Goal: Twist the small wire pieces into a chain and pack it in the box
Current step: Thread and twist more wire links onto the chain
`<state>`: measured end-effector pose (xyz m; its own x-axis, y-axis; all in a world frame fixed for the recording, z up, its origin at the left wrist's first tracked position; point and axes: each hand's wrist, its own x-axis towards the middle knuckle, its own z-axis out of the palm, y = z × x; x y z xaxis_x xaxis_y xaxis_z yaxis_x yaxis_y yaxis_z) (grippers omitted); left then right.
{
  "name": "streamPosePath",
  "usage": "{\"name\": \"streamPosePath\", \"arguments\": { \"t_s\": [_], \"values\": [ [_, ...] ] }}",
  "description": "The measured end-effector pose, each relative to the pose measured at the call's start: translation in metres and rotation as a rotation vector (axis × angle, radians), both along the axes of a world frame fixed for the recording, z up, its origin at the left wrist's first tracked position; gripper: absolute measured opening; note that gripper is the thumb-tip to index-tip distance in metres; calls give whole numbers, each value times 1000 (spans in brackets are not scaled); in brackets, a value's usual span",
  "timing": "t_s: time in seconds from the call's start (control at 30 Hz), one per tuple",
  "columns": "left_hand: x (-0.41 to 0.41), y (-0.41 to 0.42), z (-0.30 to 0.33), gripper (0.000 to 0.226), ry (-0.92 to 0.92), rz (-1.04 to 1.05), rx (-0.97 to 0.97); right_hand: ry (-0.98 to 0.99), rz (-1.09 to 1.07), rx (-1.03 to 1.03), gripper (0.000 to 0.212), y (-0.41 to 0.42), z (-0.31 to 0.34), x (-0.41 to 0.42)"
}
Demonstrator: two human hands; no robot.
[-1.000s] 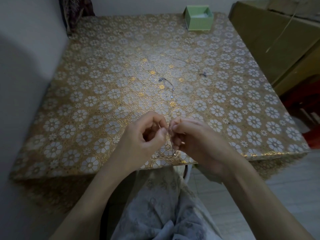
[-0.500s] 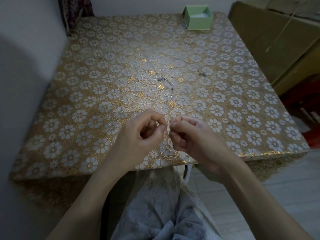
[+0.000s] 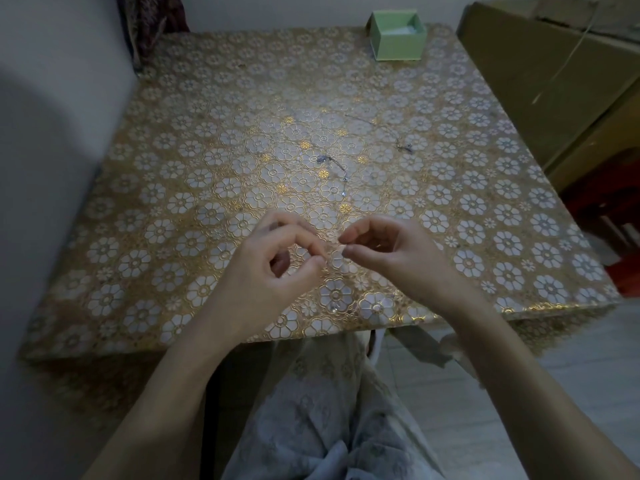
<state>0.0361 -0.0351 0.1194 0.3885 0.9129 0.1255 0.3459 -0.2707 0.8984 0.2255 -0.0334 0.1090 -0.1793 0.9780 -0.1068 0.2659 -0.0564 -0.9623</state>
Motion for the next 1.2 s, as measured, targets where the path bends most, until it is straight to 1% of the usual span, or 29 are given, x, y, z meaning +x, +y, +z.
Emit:
{"name": "streamPosePath", "arguments": {
  "t_s": [0.13, 0.3, 0.37, 0.43, 0.47, 0.53, 0.6, 0.67, 0.8, 0.93, 1.2],
  "values": [
    [0, -3, 1, 13, -25, -36, -45, 59, -51, -33, 9, 7, -2, 0],
    [5, -6, 0, 14, -130, -72, -109, 111, -3, -87, 8, 11, -8, -9],
    [6, -6, -2, 16, -115, -54, -111, 191, 1, -125, 9, 10, -11, -13],
    [6, -7, -2, 9, -102, -30, -133, 280, 2, -169, 8, 8, -16, -16],
    [7, -7, -3, 6, -113, -16, -152, 315, 3, -193, 7, 6, -18, -16],
    [8, -8, -4, 11, -133, 15, -193, 392, 22, -235, 8, 2, -21, -15],
    [9, -9, -6, 12, -166, 49, -239, 508, 38, -265, 10, -1, -24, -16],
    [9, -9, -7, 10, -223, 87, -295, 575, 11, -246, 13, -3, -27, -19],
    [9, -9, -6, 11, -264, 90, -343, 559, -73, -170, 20, -4, -29, -25],
    [8, -7, -6, 17, -294, 94, -364, 539, -22, -194, 19, -7, -25, -29],
    [4, -10, -11, 16, -300, 138, -406, 325, -11, -167, 20, -10, -18, -21]
  ]
}}
